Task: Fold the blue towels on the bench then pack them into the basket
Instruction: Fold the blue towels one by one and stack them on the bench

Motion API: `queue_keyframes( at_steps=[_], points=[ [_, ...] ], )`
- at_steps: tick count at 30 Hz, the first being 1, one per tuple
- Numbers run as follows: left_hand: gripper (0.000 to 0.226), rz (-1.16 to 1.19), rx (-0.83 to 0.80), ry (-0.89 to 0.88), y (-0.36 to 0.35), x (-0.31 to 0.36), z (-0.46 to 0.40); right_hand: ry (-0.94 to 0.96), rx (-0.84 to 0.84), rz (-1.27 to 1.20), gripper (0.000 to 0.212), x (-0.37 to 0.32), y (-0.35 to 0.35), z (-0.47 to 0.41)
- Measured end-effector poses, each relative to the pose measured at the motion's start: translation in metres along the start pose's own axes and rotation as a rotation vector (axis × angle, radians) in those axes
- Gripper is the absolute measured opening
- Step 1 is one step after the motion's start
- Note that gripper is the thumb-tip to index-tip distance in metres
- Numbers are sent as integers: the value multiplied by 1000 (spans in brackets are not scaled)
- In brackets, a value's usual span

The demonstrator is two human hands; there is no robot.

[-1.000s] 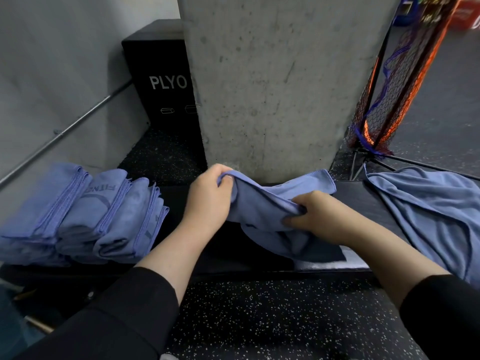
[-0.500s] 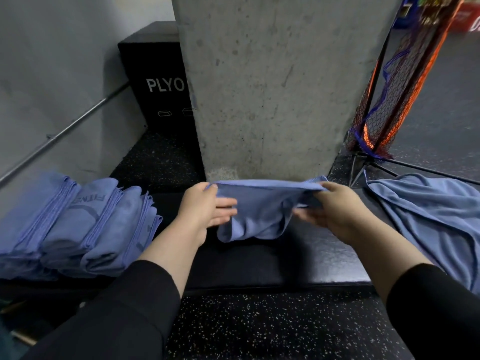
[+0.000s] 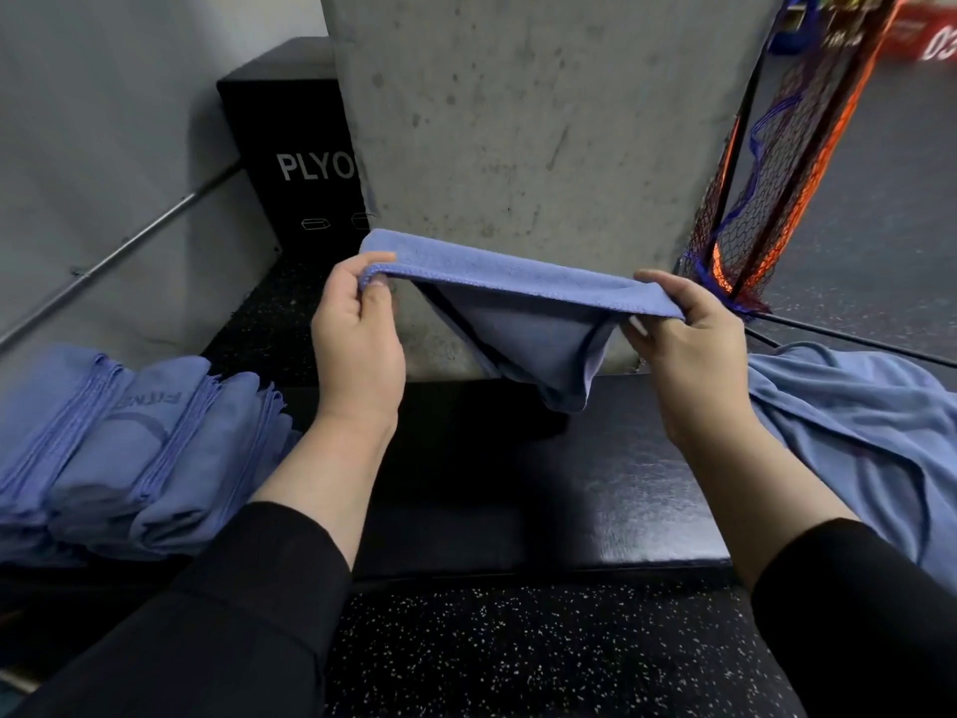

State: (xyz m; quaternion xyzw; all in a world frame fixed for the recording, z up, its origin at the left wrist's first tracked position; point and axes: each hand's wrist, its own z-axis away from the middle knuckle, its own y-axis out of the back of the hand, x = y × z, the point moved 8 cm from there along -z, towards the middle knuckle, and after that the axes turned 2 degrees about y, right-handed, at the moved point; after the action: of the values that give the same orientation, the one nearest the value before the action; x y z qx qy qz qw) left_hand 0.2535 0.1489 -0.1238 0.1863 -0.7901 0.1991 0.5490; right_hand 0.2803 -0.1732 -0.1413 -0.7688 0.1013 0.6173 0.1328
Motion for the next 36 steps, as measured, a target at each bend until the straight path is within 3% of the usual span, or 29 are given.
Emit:
queue_keyframes(
  at_steps=[5,7,10,13,15,19,26,31,34,36],
  points=[
    [32,-54,71,18,9,1,-1,12,-58,448,23,3,4,5],
    [31,-89,76,70,11,-8,-1,-98,-79,370,29,14,3,7],
    [29,-56,54,203,8,-29,-3,-244,-102,46,32,27,-9,13],
    [30,75,57,323,7,-43,-4,-173,-104,64,29,30,-14,10],
    [31,97,64,261,9,-36,-6,12,-68,251,32,14,-12,4],
    [34,42,58,65,14,-9,-10,253,-38,220,28,-25,-15,5],
    [20,-316,10,-92,36,-10,-9,284,-6,361,15,-20,3,11],
    [12,-497,47,-153,59,-10,-7,216,-230,498,18,1,-1,23],
    [18,-348,-120,-7,62,-34,-8,144,-406,554,31,25,-1,32],
    [26,-368,-261,68,62,-51,-1,86,-474,568,30,39,2,38]
  ],
)
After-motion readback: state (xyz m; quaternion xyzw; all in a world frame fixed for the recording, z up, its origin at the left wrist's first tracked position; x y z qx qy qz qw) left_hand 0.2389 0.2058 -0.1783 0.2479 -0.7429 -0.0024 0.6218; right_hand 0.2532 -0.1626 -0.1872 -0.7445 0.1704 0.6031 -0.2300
